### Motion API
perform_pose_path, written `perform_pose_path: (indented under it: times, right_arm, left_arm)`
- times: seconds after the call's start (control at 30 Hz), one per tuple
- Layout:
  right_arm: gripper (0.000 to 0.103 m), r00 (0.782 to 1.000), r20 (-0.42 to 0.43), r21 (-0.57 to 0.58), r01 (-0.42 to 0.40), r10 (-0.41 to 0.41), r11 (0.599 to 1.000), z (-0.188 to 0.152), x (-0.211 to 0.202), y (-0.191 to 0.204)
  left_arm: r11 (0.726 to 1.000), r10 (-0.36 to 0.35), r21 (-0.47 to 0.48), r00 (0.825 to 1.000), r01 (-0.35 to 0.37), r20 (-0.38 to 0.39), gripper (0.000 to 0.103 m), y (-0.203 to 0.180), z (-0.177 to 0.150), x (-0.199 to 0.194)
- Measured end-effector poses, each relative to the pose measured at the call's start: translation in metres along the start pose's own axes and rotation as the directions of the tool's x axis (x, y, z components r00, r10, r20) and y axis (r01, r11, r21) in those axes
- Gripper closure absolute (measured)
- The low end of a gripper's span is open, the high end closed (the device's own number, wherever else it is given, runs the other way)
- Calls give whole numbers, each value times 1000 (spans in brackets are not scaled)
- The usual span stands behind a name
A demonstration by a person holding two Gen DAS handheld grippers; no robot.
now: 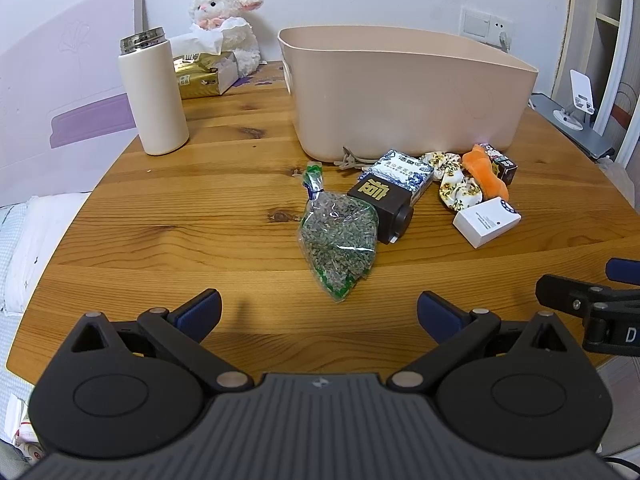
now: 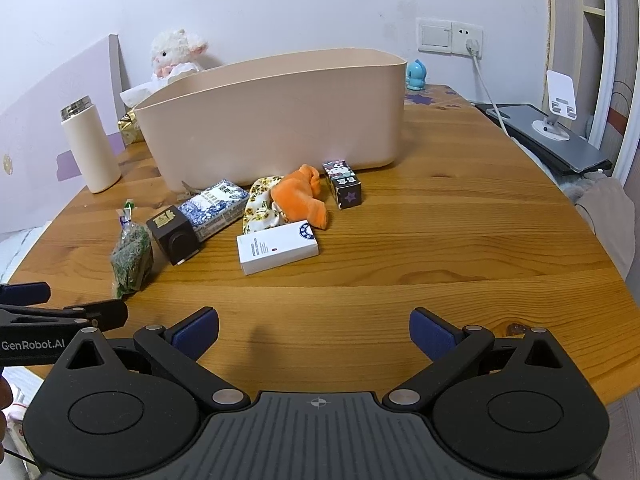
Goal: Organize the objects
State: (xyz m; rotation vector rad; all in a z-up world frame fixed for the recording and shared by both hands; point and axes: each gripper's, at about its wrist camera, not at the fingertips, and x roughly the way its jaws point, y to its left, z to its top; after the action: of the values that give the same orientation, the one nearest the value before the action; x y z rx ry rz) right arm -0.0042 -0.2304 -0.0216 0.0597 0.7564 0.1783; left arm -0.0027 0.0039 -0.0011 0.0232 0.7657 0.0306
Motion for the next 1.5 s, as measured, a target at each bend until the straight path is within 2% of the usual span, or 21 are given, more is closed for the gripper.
perform_pose_path:
  times: [0.3,0.6,0.8,1.03,1.5]
  right_arm:
    - [0,999,-32,0,-3,3,1000,0,4,-1]
    - [0,1000,-13,-11,-6,6,1000,0,-5,-1]
    - [0,996,-43,68,-70,73,995,-1,-3,-9]
    - [0,1000,-3,-35,-1,0,999,-2,-6,0]
    - [5,1000,-19,-81,1,-3,997,0,-5,5]
  left_arm:
    - [1000,-2,-2,1000,2,1,0,1,0,-1]
    - [1000,-4,-1,1000,4,3,0,0,-2,-3]
    - [1000,-3,1,1000,3,1,0,-1,-3,-4]
    - [1000,0,12,1000,1,-6,0,-3,-3,-3]
    - [1000,-13,14,1000,13,-8,0,-4,-4,-3]
